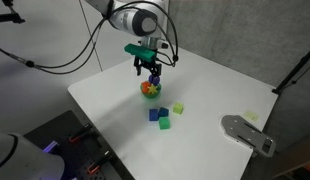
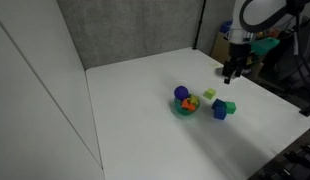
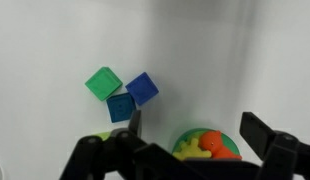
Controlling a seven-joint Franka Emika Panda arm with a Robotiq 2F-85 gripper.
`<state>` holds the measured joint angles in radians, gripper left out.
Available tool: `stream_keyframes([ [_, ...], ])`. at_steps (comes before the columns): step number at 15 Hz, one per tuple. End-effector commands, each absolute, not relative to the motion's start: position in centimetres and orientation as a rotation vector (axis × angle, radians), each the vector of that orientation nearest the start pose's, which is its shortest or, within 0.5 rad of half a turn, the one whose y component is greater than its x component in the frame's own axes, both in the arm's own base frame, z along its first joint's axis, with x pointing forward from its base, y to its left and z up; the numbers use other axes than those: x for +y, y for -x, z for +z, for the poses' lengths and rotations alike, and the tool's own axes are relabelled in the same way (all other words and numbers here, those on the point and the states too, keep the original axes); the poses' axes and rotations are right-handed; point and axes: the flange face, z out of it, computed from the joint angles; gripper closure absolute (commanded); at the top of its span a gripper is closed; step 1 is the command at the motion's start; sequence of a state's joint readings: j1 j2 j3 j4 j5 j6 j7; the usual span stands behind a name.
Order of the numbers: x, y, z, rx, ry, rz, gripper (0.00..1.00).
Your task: Pick up the purple ball and place it in the green bowl
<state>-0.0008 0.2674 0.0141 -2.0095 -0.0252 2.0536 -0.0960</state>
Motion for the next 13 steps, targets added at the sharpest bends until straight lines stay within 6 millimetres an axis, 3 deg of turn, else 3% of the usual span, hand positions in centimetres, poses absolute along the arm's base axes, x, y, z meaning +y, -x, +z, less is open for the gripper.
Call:
stream_keyframes([
  [1,-0.1,-52.9,34.2,-0.047,3.145,0.317,0.00],
  [7,-0.5,-49.4,38.8,0.077,3.154,0.135,0.00],
  [9,-0.7,-48.8,39.3,0.088,3.157,0.108,0.00],
  [10,-0.4,-49.9,38.8,0.041,3.159,0.154,0.00],
  [13,-0.4,-49.7,38.8,0.042,3.159,0.153,0.00],
])
